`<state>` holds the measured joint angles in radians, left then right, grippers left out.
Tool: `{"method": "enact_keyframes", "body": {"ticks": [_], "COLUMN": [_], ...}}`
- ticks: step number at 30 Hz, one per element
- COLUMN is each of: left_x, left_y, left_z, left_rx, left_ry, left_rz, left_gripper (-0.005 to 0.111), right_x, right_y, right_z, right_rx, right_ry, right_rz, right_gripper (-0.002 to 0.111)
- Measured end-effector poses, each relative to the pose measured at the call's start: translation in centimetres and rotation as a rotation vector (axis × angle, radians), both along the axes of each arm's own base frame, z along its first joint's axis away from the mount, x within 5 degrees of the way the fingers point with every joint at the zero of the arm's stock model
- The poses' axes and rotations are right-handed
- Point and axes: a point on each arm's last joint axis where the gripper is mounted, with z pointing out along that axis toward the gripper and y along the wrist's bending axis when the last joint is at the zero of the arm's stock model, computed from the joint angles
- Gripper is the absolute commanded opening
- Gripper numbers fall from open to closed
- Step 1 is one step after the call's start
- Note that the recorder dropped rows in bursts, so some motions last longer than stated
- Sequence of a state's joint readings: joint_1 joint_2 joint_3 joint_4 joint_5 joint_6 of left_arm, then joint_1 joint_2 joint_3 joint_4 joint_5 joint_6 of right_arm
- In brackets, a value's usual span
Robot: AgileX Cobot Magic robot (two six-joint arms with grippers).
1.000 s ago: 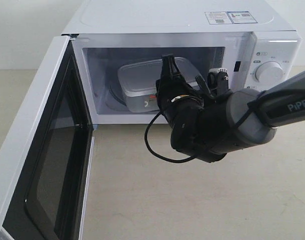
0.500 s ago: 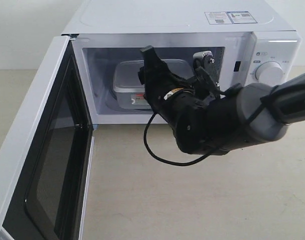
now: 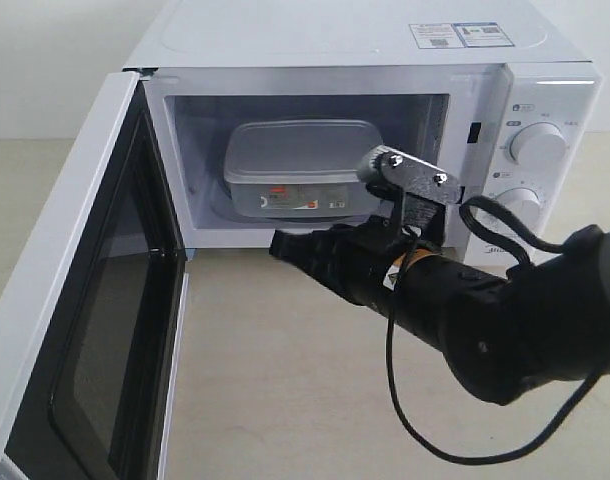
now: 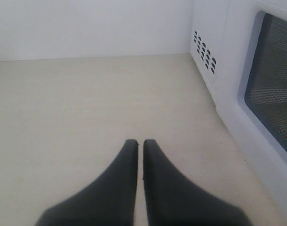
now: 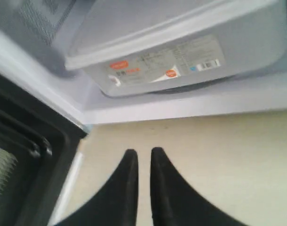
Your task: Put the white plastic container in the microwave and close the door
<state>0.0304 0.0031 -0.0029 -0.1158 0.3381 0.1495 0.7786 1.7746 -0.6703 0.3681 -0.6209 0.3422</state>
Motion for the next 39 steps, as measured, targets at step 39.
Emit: {"method": "enact_keyframes", "body": {"ticks": [39], "left_x": [0.0], "left_y": [0.0], "left_z": [0.0], "left_rx": [0.000], "left_ry": [0.000], "left_rz": [0.000], "left_gripper": [0.004], "right_x": [7.7], "right_y": [4.2], "right_z": [-1.3], "right_rx": [-0.264], "right_ry": [-0.225], "right_rz": [-0.010], "right_gripper": [0.000]}}
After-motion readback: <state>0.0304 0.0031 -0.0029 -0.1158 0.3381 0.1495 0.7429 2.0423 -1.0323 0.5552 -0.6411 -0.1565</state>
